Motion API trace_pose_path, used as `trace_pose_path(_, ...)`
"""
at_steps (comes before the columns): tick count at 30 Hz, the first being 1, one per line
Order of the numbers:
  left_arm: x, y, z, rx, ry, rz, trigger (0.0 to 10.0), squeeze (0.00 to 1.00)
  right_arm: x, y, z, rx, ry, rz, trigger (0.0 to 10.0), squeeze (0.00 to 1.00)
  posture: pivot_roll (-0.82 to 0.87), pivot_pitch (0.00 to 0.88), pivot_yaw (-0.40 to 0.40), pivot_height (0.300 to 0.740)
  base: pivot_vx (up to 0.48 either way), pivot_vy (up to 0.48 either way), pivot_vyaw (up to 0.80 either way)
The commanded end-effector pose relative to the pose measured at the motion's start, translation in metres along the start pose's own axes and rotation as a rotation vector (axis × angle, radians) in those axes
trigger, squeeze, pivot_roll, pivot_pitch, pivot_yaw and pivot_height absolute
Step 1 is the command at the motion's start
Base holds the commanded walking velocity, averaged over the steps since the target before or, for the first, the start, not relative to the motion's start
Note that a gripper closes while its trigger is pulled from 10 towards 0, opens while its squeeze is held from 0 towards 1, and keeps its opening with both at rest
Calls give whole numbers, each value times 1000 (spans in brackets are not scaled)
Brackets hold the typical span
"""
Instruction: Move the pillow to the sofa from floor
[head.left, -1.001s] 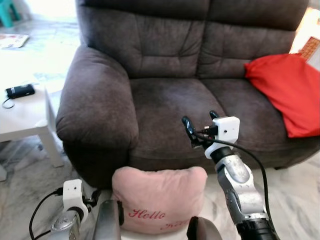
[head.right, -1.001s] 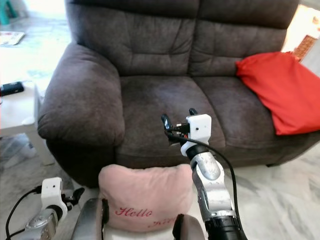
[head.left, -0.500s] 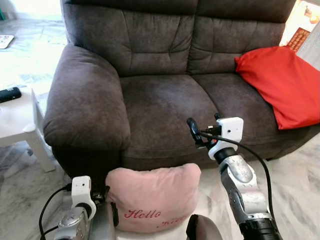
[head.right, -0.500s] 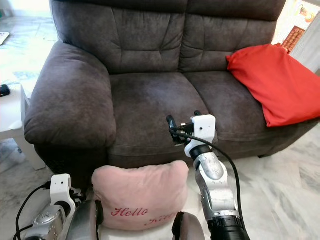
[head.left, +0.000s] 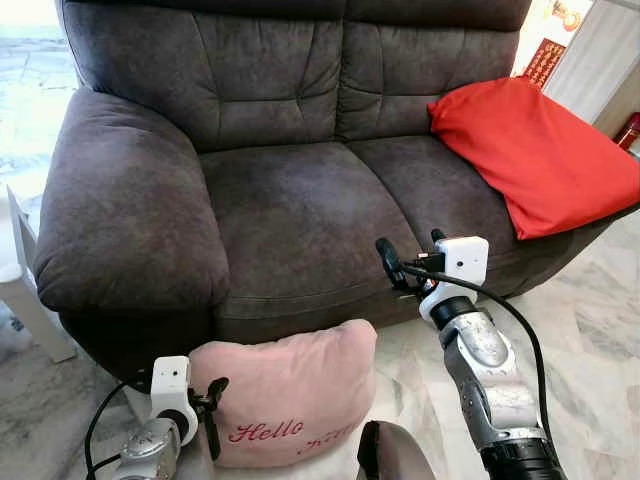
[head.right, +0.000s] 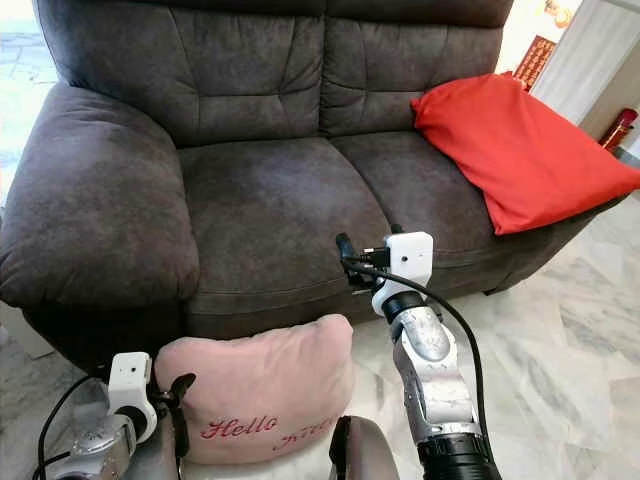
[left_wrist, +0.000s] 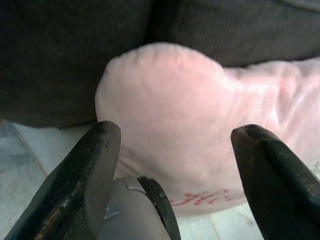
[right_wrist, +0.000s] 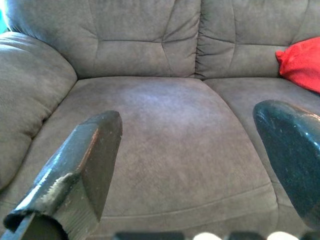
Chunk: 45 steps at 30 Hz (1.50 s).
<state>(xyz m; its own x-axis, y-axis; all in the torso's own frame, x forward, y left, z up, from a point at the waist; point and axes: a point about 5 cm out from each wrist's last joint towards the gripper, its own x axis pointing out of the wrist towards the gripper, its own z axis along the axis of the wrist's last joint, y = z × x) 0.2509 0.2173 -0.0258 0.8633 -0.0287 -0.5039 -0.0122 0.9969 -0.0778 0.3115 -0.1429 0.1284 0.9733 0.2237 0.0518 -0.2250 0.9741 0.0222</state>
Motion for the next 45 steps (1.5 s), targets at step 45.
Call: trace_pose_path(45,8,-9,4,-59,11,109,10000,0,-64,-37,11,-109,110,43,10000,0,-44,112,-303,535,111,0,0)
